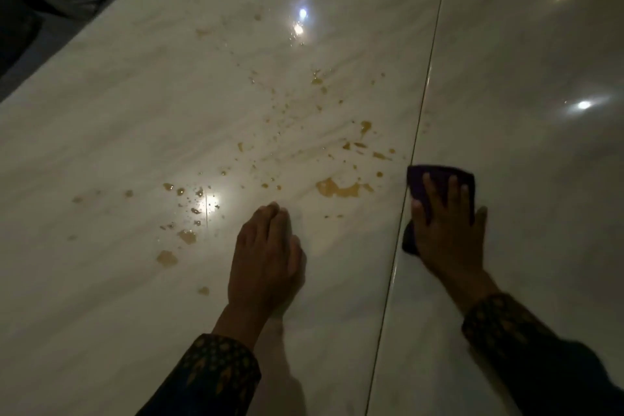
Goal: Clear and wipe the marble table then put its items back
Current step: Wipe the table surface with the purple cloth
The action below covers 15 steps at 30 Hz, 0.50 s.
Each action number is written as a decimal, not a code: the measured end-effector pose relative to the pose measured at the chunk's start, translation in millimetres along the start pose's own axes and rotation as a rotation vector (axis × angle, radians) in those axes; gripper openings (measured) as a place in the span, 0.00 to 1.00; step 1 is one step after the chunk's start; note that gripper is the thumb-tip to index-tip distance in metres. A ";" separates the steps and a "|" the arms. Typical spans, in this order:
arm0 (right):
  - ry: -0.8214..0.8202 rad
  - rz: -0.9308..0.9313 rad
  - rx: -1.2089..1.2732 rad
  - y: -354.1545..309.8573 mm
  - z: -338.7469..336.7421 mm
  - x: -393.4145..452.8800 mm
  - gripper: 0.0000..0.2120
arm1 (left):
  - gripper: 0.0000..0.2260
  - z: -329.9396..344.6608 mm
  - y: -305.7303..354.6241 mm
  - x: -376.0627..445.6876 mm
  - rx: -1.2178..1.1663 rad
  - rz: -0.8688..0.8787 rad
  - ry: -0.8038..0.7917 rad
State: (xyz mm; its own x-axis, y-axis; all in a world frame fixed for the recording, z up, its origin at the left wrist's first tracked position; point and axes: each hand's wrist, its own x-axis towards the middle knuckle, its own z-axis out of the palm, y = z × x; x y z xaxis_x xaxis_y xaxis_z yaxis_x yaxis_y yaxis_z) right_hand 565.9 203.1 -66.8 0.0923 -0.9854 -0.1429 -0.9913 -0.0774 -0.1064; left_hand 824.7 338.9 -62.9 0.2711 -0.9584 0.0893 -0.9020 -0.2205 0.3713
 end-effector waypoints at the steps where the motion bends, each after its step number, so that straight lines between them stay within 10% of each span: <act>1: 0.003 -0.003 -0.008 4.5 -2.4 27.4 0.29 | 0.22 -0.2 1.9 -0.6 0.002 -0.008 -0.011; 9: 0.017 -0.094 0.001 -22.8 -19.2 170.2 0.32 | 0.23 2.6 1.0 2.1 -0.005 -0.044 -0.068; 15: -0.014 -0.239 0.003 -95.7 -3.6 118.2 0.32 | 0.22 1.3 0.5 1.6 -0.001 -0.034 -0.061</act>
State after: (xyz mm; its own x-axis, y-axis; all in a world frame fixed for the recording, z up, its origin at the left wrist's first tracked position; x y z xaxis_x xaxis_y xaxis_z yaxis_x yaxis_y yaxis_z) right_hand 671.4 93.5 -70.0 0.3253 -0.9370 -0.1272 -0.9410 -0.3075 -0.1414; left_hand 824.2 337.1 -63.8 0.2808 -0.9596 0.0196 -0.8922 -0.2535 0.3739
